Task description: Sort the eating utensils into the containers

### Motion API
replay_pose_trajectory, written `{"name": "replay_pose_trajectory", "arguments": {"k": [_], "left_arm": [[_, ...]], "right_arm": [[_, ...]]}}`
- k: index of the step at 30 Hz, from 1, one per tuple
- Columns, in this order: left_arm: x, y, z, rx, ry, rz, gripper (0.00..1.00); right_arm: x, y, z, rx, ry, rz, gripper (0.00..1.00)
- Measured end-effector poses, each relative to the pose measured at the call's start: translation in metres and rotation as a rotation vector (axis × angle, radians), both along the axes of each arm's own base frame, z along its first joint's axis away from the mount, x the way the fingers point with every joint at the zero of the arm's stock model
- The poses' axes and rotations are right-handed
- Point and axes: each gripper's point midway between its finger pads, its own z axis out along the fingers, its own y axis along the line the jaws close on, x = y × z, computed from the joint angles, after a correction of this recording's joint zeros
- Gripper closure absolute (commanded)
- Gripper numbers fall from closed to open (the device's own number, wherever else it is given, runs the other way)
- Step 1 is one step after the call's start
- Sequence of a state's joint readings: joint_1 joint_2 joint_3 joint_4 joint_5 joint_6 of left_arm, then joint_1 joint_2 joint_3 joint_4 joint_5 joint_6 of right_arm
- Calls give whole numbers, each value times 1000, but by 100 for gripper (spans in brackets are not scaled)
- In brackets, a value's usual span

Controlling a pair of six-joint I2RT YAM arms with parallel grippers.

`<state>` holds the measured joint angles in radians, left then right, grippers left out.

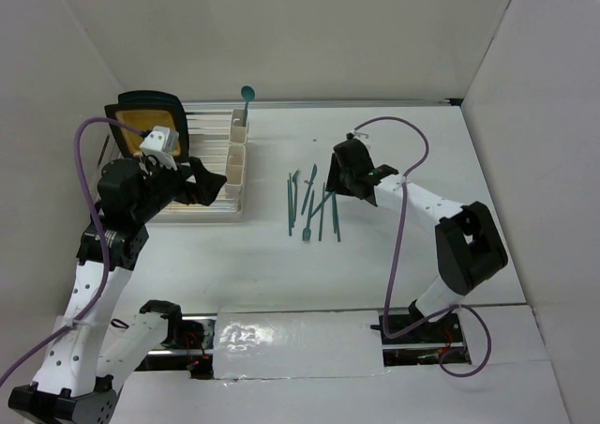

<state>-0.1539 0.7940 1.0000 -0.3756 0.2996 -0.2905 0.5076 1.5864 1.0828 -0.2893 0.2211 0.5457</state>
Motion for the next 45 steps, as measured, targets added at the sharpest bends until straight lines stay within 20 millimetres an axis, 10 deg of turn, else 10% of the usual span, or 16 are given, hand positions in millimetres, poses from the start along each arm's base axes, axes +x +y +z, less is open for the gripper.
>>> {"name": "replay_pose_trajectory", "arguments": {"k": [18,36,41,45], "left_arm": [[-5,0,-12,4,38,-1,0],[-7,4,-18,8,40,15,0],[-6,6,-18,13,39,33,0],[-5,8,-18,15,38,46,0]], "right_arm": [[-19,36,-69,-73,170,70,56],[-20,36,-90,-114,211,64,100],[-18,46,-62,-71,166,118,100],[0,77,42,102,-110,257,100]]}}
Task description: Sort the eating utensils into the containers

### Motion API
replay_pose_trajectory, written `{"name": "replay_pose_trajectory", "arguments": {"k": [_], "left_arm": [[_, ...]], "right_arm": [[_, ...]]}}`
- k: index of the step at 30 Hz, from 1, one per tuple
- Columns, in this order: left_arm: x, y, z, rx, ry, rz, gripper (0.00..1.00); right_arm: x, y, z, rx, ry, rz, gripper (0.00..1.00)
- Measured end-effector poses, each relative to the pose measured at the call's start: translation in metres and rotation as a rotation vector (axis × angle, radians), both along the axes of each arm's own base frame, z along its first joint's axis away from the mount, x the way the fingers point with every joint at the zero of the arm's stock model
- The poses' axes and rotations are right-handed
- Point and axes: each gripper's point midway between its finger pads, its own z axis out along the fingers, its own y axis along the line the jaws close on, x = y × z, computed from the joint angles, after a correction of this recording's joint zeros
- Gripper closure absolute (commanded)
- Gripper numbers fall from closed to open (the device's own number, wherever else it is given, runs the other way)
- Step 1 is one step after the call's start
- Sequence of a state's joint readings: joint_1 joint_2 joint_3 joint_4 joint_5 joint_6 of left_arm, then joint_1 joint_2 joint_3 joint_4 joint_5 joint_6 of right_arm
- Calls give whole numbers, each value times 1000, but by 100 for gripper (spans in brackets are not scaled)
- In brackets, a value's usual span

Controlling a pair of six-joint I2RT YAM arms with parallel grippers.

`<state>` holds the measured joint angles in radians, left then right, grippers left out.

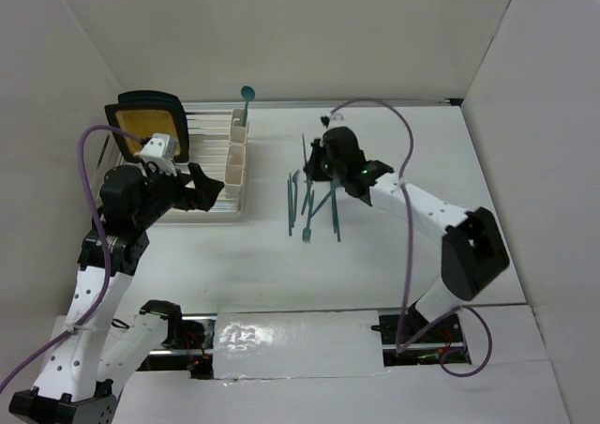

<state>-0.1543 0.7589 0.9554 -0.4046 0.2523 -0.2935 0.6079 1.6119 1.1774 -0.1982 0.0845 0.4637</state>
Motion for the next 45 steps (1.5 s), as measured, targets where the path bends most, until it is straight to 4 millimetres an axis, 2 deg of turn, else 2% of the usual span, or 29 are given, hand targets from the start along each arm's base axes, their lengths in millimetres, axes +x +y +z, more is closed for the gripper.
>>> {"name": "replay_pose_trajectory", "arguments": {"k": [4,7,9,11,12,14,21,22,24,26,32,35,38,45], "left_arm": [[0,0,2,-1,-9,4,0],[2,2,2,-2,-8,15,0],[2,3,2,-2,-7,26,0],[3,4,2,-9,-3,37,0],[3,5,1,-9,-1,42,0],[4,5,1,-9,3,44,0],[16,6,-12,5,46,60,0],[18,7,-15,8,53,62,0],[23,7,-18,15,62,64,0],[27,7,-21,25,66,65,0],[37,6,-24,35,64,63,0],[38,6,-22,34,54,63,0],[39,6,-22,34,51,63,0],[40,6,-20,37,42,64,0]], "right_arm": [[28,35,158,243,-419,125,100],[44,56,251,364,-674,193,100],[54,70,290,416,-809,225,100],[67,86,306,445,-897,247,100],[73,95,306,456,-923,257,100],[87,115,288,458,-929,276,100],[137,165,167,414,-791,305,100],[142,169,153,407,-772,308,100],[148,175,140,408,-757,314,100],[151,179,140,416,-760,319,100],[151,182,172,453,-828,328,100],[150,183,177,464,-838,335,100],[148,184,170,467,-827,343,100],[145,184,129,437,-761,350,100]]}}
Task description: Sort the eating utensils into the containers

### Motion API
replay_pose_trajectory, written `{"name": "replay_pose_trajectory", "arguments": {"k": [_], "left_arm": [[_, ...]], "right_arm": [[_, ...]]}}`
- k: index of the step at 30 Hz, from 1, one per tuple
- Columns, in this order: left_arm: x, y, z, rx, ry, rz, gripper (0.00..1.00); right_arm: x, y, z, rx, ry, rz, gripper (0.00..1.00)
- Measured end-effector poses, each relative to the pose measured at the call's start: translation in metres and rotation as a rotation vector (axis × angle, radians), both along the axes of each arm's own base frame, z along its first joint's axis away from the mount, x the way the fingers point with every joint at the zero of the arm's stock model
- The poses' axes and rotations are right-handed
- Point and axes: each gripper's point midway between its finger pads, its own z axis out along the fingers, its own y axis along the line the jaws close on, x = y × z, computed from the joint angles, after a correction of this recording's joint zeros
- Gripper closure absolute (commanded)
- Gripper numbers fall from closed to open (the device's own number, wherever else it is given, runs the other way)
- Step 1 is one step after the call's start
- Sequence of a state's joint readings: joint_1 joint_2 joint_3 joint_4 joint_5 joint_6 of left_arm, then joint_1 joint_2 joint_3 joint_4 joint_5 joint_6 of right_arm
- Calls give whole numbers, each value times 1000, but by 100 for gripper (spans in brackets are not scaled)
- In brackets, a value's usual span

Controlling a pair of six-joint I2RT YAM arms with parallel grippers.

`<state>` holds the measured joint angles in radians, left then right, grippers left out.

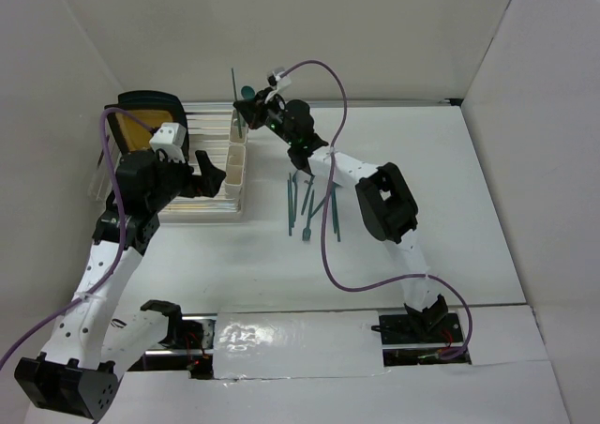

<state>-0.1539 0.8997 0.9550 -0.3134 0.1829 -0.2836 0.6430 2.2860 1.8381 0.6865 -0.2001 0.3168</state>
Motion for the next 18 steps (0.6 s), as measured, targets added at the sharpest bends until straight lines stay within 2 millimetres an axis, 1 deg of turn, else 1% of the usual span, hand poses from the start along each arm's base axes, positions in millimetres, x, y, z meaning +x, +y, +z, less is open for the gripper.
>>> {"name": "replay_pose_trajectory", "arguments": {"k": [1,2,3,5,6,7,8,10,11,13,14,17,18], "left_arm": [[0,0,0,0,-1,0,0],[0,0,1,0,-2,0,0],[0,0,1,0,-2,0,0],[-1,0,2,0,-7,-1,0],[-1,0,3,-1,-9,-1,0],[-2,0,3,-1,-11,-1,0],[-2,0,4,-1,-13,-1,0],[-3,0,5,0,-17,-1,0],[-3,1,5,2,-20,-2,0],[-3,1,6,11,-27,-5,0],[-4,1,7,13,-31,-6,0],[-5,2,9,16,-40,-7,0],[-6,2,10,17,-44,-4,0]], "right_arm": [[0,0,-1,-1,1,0,100],[0,0,-1,-2,0,2,97],[-1,1,0,0,-3,4,91],[-2,1,0,1,-6,7,83],[-2,2,-1,-1,-4,10,72],[-3,3,-2,-1,1,14,68],[-4,3,-5,-7,5,18,58],[-5,4,-9,-19,11,25,50],[-5,5,-11,-28,16,27,42],[-7,5,-15,-50,30,27,33],[-9,5,-19,-66,45,26,25],[-18,1,-22,-102,85,18,18],[-23,-1,-21,-115,104,11,18]]}}
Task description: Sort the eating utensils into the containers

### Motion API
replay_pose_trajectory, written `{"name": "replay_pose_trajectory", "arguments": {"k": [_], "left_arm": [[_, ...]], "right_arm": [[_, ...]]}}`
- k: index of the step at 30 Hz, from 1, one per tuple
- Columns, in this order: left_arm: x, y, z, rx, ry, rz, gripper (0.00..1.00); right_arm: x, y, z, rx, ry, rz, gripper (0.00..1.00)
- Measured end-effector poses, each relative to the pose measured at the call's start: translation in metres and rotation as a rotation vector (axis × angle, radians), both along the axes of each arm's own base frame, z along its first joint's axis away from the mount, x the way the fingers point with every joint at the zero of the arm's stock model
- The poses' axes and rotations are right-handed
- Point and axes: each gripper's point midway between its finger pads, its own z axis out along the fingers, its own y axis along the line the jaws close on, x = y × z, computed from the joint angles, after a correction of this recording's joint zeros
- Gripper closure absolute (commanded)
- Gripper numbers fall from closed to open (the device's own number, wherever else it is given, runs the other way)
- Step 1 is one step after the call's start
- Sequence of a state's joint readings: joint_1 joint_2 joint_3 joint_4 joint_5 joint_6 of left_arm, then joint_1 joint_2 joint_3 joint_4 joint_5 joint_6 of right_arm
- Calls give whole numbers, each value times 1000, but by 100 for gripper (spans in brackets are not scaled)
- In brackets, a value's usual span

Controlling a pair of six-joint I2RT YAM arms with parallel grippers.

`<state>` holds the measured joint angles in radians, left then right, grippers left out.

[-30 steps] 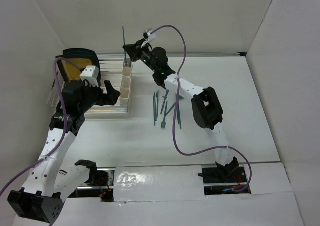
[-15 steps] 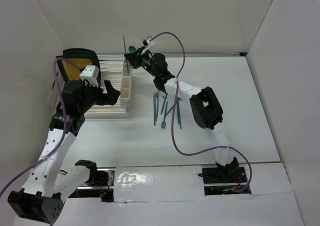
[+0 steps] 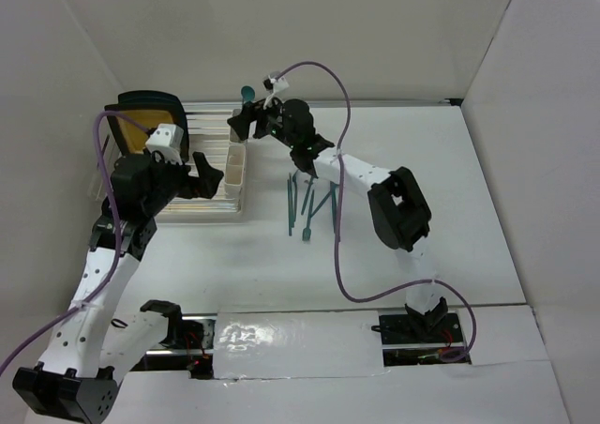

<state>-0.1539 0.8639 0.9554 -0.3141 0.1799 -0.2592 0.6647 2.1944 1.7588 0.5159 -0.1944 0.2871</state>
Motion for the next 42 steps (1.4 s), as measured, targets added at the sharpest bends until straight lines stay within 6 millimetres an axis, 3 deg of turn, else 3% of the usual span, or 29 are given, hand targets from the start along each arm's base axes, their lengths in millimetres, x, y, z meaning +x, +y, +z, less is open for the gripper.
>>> {"name": "replay_pose_trajectory", "arguments": {"k": [5,8,11,13,16,19,22,27,33,42], "left_arm": [[-5,2,9,2,-16,4,0],[-11,0,18,12,-47,-19,0],[-21,-10,24,28,-59,-110,0],[-27,-21,29,28,-56,-184,0],[-30,-39,36,19,-28,-283,0],[-26,-58,42,-3,1,-372,0],[-24,-71,28,-21,70,-427,0],[-32,-76,12,-46,150,-445,0],[-46,-73,22,-47,110,-442,0],[-52,-70,30,-45,76,-436,0]], "right_arm": [[-25,-36,34,-37,80,-92,15],[-51,-82,63,-36,140,-206,16],[-72,-131,66,-46,220,-339,18],[-85,-162,45,-78,301,-425,25],[-105,-203,-18,-173,447,-537,32],[-128,-229,-92,-303,591,-599,38],[-148,-243,-142,-417,703,-621,48],[-150,-245,-177,-488,766,-632,53],[-153,-249,-219,-585,831,-639,58],[-139,-247,-230,-627,822,-638,65]]}}
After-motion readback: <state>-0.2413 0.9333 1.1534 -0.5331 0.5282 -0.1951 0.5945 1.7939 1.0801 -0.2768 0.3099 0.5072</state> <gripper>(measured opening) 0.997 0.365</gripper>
